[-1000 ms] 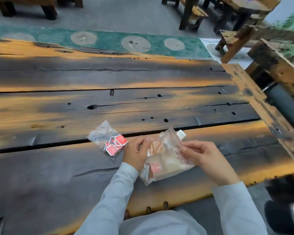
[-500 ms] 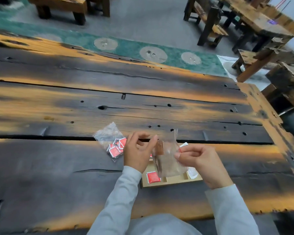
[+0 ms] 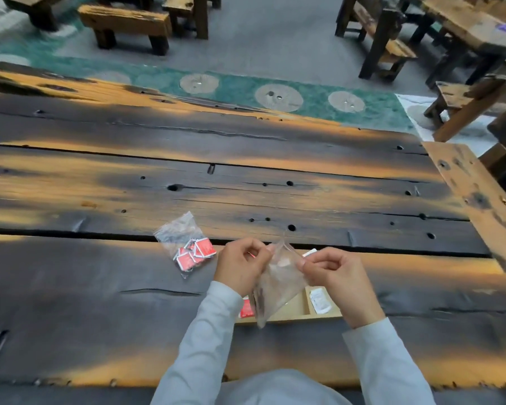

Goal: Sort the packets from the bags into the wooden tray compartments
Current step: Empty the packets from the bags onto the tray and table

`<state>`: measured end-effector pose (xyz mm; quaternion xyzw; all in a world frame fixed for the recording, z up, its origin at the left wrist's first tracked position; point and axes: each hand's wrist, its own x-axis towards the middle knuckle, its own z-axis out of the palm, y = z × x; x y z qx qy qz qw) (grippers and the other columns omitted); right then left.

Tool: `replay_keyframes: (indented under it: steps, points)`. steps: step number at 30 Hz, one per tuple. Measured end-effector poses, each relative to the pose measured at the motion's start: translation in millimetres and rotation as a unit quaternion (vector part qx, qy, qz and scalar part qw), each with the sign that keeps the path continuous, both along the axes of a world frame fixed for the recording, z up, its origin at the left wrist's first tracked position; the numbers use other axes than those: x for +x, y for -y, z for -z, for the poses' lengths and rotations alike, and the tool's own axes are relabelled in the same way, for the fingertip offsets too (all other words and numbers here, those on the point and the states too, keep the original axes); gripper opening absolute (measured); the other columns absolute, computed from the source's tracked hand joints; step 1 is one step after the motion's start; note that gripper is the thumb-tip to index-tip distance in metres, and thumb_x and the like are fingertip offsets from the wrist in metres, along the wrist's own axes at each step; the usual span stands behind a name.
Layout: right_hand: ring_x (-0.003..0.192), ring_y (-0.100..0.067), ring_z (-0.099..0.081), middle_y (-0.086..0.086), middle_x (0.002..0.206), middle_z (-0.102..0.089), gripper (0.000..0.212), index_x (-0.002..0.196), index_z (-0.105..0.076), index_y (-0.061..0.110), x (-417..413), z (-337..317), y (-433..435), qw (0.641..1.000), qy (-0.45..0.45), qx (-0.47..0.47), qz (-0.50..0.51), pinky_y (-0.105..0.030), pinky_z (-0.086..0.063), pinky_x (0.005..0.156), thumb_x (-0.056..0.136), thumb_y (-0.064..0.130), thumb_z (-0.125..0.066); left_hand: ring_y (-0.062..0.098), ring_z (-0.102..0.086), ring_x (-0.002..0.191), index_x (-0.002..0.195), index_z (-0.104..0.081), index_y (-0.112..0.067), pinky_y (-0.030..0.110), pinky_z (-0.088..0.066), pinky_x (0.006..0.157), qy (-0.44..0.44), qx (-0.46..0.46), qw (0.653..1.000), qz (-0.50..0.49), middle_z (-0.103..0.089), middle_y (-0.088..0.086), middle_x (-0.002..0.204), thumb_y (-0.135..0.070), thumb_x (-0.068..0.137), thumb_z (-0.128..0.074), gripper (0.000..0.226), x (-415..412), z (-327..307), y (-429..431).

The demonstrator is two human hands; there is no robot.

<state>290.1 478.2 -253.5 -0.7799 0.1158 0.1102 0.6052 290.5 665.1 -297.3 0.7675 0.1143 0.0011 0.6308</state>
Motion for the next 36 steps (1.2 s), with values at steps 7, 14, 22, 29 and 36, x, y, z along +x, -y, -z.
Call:
replay_keyframes:
  steps: [7,14,22,29,36]
  points:
    - [0.056,-0.017,-0.068,-0.011,0.064,-0.075,0.013,0.068,-0.074,0.011,6.1,21.9,40.1,0.996,0.02,-0.056,0.071,-0.035,-0.056,0.062,0.078,0.014,-0.082,0.003,-0.049,0.053,0.065,-0.066,-0.018,0.021,-0.04,0.058,0.043,0.157,0.986,-0.029,-0.056,-0.013,0.05,-0.026,0.086,-0.072,0.023,-0.2,-0.5,13.9]
    - [0.058,-0.014,-0.066,-0.009,0.065,-0.071,0.028,0.08,-0.073,0.0,1.8,32.5,90.8,0.992,0.023,0.085,0.09,-0.019,-0.057,0.055,0.097,0.021,-0.065,0.014,-0.053,0.063,0.07,-0.065,-0.013,0.028,-0.042,0.063,0.111,0.26,0.956,0.08,-0.062,-0.005,0.064,-0.031,0.089,-0.067,0.026,16.4,-37.0,58.6]
    - [0.122,-0.032,-0.064,-0.016,0.131,-0.069,0.048,0.137,-0.06,0.015,7.1,96.0,88.0,0.907,-0.196,0.349,0.133,-0.047,-0.046,0.109,0.104,0.046,-0.042,0.003,-0.048,0.052,0.069,-0.069,-0.016,0.012,-0.034,0.055,0.154,0.198,0.955,0.158,-0.055,-0.014,0.053,-0.031,0.085,-0.072,0.022,25.6,-93.7,102.9]
    - [0.14,-0.04,-0.048,-0.022,0.152,-0.049,0.073,0.15,-0.046,0.012,21.1,76.7,97.3,0.799,-0.19,0.571,0.022,-0.059,-0.031,0.117,0.094,0.056,-0.06,0.027,-0.055,0.054,0.07,-0.068,-0.019,0.037,-0.049,0.055,0.128,0.119,0.98,0.094,-0.066,0.004,0.063,-0.044,0.081,-0.067,0.027,43.8,-85.7,86.1]
    - [0.104,-0.03,-0.072,-0.015,0.12,-0.071,0.038,0.127,-0.07,0.01,17.8,95.2,135.9,0.807,-0.2,0.546,0.103,-0.052,-0.056,0.094,0.1,0.029,-0.051,0.02,-0.068,0.07,0.074,-0.07,-0.023,0.047,-0.059,0.075,0.006,0.139,0.99,0.011,-0.073,-0.003,0.075,-0.035,0.088,-0.07,0.019,49.8,-26.3,69.0]
